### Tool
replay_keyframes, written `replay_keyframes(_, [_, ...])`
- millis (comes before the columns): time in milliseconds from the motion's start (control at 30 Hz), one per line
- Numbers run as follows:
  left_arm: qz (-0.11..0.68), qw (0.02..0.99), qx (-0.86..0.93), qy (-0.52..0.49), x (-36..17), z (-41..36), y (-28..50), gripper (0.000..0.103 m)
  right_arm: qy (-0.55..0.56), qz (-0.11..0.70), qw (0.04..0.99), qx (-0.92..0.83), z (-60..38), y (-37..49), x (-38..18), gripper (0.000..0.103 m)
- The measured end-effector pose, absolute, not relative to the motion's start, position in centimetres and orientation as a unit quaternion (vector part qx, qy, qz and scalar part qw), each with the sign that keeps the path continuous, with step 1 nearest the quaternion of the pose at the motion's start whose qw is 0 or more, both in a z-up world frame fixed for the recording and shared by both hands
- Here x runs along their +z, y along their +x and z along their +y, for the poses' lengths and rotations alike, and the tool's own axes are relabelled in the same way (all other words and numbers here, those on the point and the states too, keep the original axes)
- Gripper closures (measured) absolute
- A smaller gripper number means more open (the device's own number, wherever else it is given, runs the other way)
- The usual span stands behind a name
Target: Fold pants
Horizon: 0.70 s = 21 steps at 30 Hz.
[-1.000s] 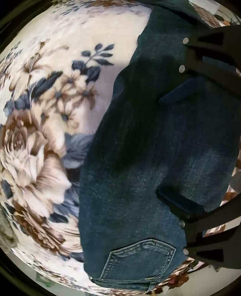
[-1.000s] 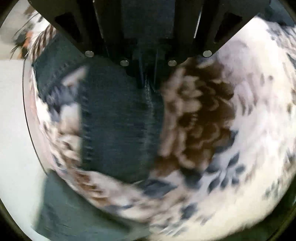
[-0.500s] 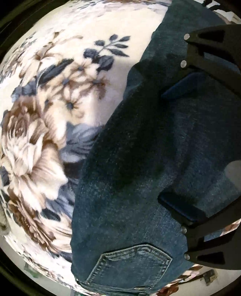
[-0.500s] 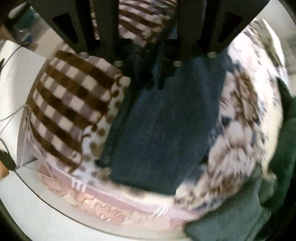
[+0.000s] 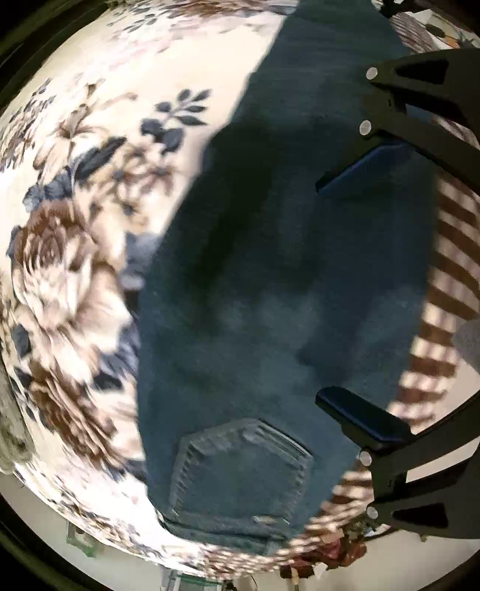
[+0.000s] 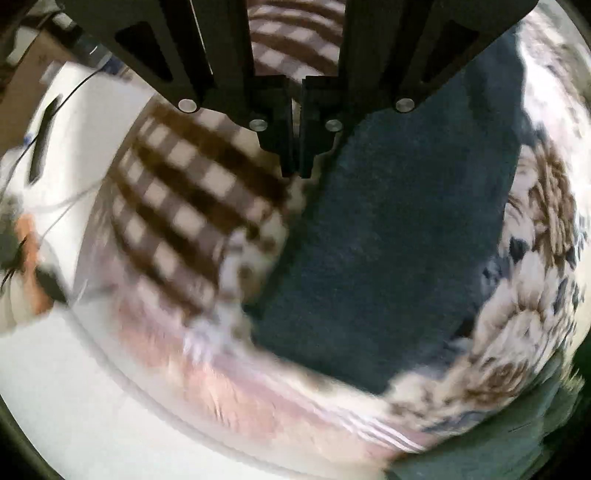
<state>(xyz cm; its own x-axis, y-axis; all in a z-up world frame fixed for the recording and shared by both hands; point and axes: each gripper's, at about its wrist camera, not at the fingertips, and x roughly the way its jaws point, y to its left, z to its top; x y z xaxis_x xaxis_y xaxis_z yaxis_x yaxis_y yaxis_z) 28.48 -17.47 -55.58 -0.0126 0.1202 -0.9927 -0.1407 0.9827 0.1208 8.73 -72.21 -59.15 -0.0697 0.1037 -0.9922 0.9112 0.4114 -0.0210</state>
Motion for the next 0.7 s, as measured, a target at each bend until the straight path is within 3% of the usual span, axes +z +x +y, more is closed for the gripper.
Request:
replay_keyframes(67, [0.706, 0.702, 0.097, -0.01, -55.0, -16.8, 27.3, 0.0, 0.438, 0.621, 0.547, -0.35, -71.8, 7.8, -58.1, 0.095])
replay_keyframes(133, [0.704, 0.703, 0.103, -0.004, -54.7, -16.1, 26.5, 0.0, 0.438, 0.616, 0.571, -0.321, -69.4, 8.4, -56.5, 0.08])
replay_keyframes(167, [0.701, 0.705, 0.105, 0.0, -54.7, -15.7, 26.2, 0.0, 0.432, 0.621, 0.579, -0.304, -67.6, 9.0, -56.0, 0.068])
replay_keyframes(200, [0.701, 0.705, 0.107, 0.005, -54.7, -15.5, 25.9, 0.0, 0.434, 0.626, 0.583, -0.282, -65.7, 9.6, -55.9, 0.064])
replay_keyframes(300, [0.701, 0.704, 0.116, 0.016, -55.7, -14.7, 25.8, 0.0, 0.451, 0.66, 0.567, -0.198, -58.9, 11.8, -57.5, 0.064])
replay_keyframes(400, [0.732, 0.669, 0.112, 0.059, -58.7, -13.4, 25.1, 0.0, 0.381, 0.714, 0.562, -0.169, -53.4, 13.3, -60.1, 0.063])
replay_keyframes(500, [0.757, 0.647, 0.094, 0.017, -60.8, -11.6, 23.3, 0.0, 0.399, 0.717, 0.544, -0.173, -53.3, 12.4, -61.5, 0.062])
replay_keyframes(700, [0.755, 0.642, 0.123, -0.063, -58.4, -7.2, 22.9, 0.0, 0.286, 0.752, 0.58, -0.126, -50.4, 17.9, -55.5, 0.06])
